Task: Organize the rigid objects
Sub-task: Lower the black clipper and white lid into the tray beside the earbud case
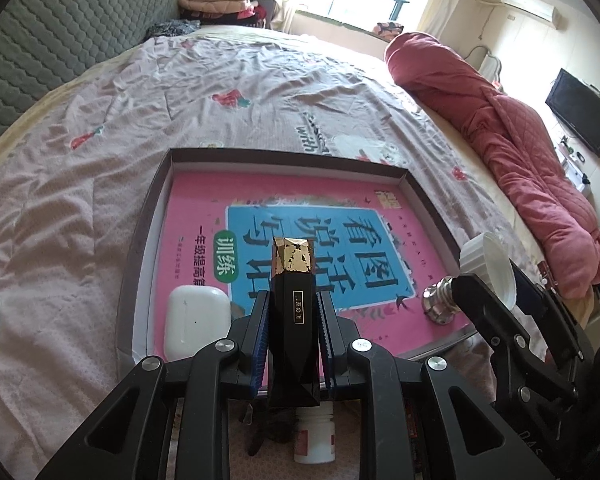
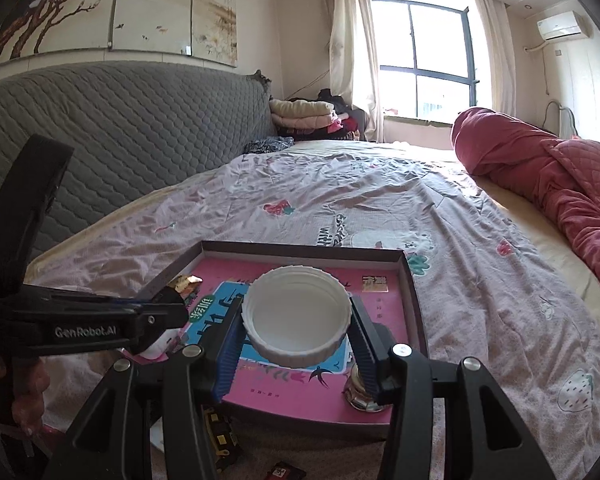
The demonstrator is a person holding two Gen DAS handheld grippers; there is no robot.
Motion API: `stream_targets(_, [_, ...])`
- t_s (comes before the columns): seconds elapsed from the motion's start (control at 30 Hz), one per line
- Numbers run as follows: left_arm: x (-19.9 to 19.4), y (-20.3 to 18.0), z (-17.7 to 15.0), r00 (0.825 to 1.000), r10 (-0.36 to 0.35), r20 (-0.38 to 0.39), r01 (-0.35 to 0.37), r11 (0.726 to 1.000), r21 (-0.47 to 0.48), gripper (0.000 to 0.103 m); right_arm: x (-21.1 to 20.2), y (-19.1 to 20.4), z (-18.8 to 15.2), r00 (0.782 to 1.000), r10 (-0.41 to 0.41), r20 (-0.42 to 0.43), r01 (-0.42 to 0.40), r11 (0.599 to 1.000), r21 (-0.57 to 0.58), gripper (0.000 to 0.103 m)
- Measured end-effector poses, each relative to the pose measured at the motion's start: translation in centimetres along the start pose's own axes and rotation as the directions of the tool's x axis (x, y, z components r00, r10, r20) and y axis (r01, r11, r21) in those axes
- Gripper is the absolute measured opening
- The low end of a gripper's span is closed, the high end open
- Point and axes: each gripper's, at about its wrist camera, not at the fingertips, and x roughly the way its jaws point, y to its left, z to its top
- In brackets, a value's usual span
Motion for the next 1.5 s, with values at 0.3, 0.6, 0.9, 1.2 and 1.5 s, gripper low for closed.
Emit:
stream_targets(0.3, [1.0, 0.4, -0.7, 0.999, 0.006, -0.031, -0.006, 1.0, -0.001, 0.023, 1.9, -0.1, -0.9, 0.998, 0.01, -0.063, -0.01, 1.0, 0.01, 0.05])
stream_targets(0.6, [1.7, 0.4, -0.9, 0.999, 0.014, -0.05, -0.014, 1.0, 0.004, 0.022, 3.5, 0.2, -1.8, 0.993, -0.005, -0.117, 0.004, 1.0, -0.01, 0.05])
stream_targets(0.9, [2.5, 0.6, -0.8, 0.998, 0.022, -0.056, -0.022, 1.0, 0.0, 0.022, 4.4, 0.1, -1.8, 0.991, 0.007, -0.134, -0.009, 1.0, -0.013, 0.05])
stream_targets(1.2, [3.5, 0.7, -0.5, 0.998, 0.031, -0.058, -0.031, 0.999, -0.007, 0.022, 5.4, 0.3, -2.0, 0.983, 0.051, -0.174, -0.049, 0.999, 0.017, 0.05])
stream_targets(1.5, [4.3, 0.9, -1.1, 0.997, 0.038, -0.074, -0.038, 0.999, -0.004, 0.022, 6.6, 1.4, -2.4, 0.972, 0.067, -0.226, -0.073, 0.997, -0.021, 0.05])
